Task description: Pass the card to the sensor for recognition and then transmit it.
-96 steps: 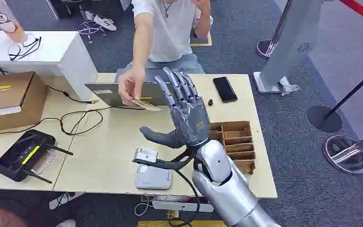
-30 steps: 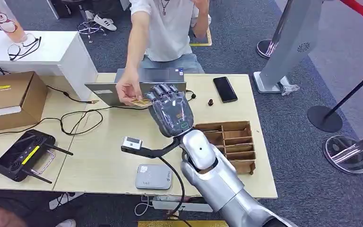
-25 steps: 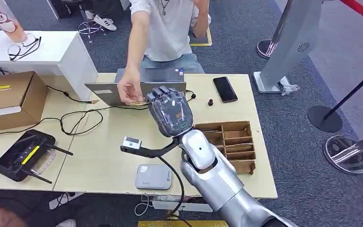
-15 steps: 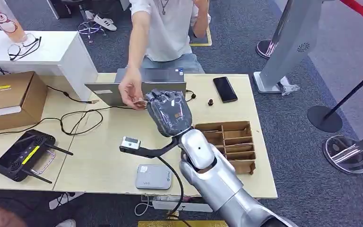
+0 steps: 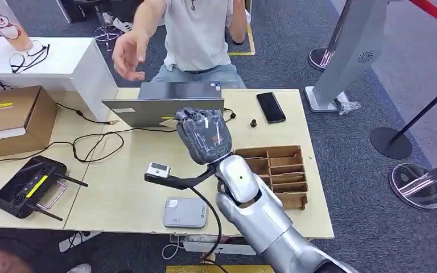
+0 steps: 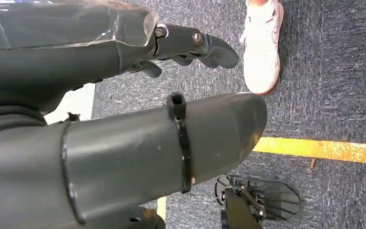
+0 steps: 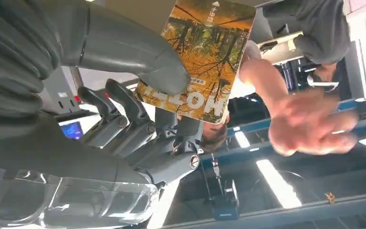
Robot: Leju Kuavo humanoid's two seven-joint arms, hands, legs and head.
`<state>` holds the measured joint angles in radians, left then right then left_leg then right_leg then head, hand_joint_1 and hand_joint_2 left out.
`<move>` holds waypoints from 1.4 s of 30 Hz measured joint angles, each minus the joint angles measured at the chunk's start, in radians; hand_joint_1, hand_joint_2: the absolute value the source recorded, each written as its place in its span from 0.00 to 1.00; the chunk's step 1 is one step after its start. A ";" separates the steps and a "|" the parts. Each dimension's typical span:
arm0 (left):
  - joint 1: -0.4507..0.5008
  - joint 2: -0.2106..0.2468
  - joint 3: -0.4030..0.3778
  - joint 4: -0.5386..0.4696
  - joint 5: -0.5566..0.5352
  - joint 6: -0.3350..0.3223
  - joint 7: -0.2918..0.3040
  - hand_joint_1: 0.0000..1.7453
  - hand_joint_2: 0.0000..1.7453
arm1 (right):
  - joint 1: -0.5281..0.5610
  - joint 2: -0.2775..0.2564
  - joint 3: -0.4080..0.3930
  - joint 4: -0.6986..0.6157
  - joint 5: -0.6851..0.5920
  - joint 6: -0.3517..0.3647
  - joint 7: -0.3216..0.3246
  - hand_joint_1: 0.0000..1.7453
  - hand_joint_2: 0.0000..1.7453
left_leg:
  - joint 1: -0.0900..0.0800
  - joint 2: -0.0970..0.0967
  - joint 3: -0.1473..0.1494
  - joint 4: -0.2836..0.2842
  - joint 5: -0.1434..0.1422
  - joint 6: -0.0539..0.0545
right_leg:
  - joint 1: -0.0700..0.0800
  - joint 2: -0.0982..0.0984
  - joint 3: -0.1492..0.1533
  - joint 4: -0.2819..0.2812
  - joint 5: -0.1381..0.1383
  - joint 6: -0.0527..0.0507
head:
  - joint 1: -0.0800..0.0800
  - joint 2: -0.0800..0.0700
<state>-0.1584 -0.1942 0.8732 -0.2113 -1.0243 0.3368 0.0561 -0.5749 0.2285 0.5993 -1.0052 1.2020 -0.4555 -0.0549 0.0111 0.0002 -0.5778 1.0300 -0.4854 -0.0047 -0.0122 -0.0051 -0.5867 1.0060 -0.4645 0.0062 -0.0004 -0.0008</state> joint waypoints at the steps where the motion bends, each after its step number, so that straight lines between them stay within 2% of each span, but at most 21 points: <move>1: 0.000 0.000 0.000 0.000 0.000 0.000 0.000 0.00 0.00 | 0.001 0.000 0.000 -0.005 -0.015 0.003 -0.007 1.00 1.00 | 0.000 0.000 0.000 0.000 0.000 0.000 | 0.000 0.000 0.000 0.000 0.000 0.000 | 0.000 0.000; 9: 0.000 0.003 0.000 0.000 0.002 -0.005 -0.005 0.00 0.00 | 0.022 0.000 -0.001 -0.053 -0.160 0.075 -0.059 1.00 1.00 | 0.000 0.000 0.000 0.000 0.000 0.000 | 0.000 0.000 0.000 0.000 0.000 0.000 | 0.000 0.000; 12: 0.000 0.004 -0.001 0.000 0.002 -0.007 -0.005 0.00 0.00 | 0.032 -0.001 -0.002 -0.073 -0.235 0.132 -0.075 1.00 1.00 | 0.000 0.000 0.000 0.000 0.000 0.000 | 0.000 0.000 0.000 0.000 0.000 0.000 | 0.000 0.000; 20: 0.000 0.005 -0.001 0.000 0.001 -0.008 -0.005 0.00 0.00 | 0.038 -0.001 -0.003 -0.082 -0.275 0.164 -0.082 1.00 1.00 | 0.000 0.000 0.000 0.000 0.000 0.000 | 0.000 0.000 0.000 0.000 0.000 0.000 | 0.000 0.000; 22: 0.001 0.005 -0.003 0.000 0.000 -0.012 -0.007 0.00 0.00 | 0.048 -0.003 -0.004 -0.103 -0.359 0.238 -0.092 1.00 1.00 | 0.000 0.000 0.000 0.000 0.000 0.000 | 0.000 0.000 0.000 0.000 0.000 0.000 | 0.000 0.000; 24: 0.001 0.006 -0.016 0.000 -0.001 -0.015 -0.008 0.00 0.00 | 0.054 -0.010 -0.008 -0.120 -0.519 0.367 -0.105 1.00 1.00 | 0.000 0.000 0.000 0.000 0.000 0.000 | 0.000 0.000 0.000 0.000 0.000 0.000 | 0.000 0.000; 27: 0.001 0.006 -0.019 0.000 -0.002 -0.016 -0.008 0.00 0.00 | 0.054 -0.013 -0.010 -0.120 -0.607 0.438 -0.113 1.00 1.00 | 0.000 0.000 0.000 0.000 0.000 0.000 | 0.000 0.000 0.000 0.000 0.000 0.000 | 0.000 0.000; 30: 0.002 0.007 -0.024 0.000 -0.002 -0.018 -0.008 0.00 0.00 | 0.053 -0.019 -0.010 -0.116 -0.761 0.551 -0.113 1.00 1.00 | 0.000 0.000 0.000 0.000 0.000 0.000 | 0.000 0.000 0.000 0.000 0.000 0.000 | 0.000 0.000; 35: 0.003 0.013 -0.029 0.000 -0.005 -0.030 -0.008 0.00 0.00 | 0.039 -0.029 -0.010 -0.087 -0.886 0.642 -0.109 1.00 1.00 | 0.000 0.000 0.000 0.000 0.000 0.000 | 0.000 0.000 0.000 0.000 0.000 0.000 | 0.000 0.000; 42: 0.003 0.019 -0.045 0.000 -0.008 -0.030 -0.007 0.00 0.00 | 0.006 -0.044 0.003 -0.007 -0.985 0.719 -0.095 1.00 1.00 | 0.000 0.000 0.000 0.000 0.000 0.000 | 0.000 0.000 0.000 0.000 0.000 0.000 | 0.000 0.000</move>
<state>-0.1552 -0.1755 0.8282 -0.2113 -1.0326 0.3071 0.0492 -0.5692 0.1843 0.6023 -1.0121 0.2167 0.2639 -0.1496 0.0111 0.0002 -0.5779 1.0300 -0.4854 -0.0047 -0.0122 -0.0050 -0.5869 1.0060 -0.4645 0.0063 -0.0008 -0.0008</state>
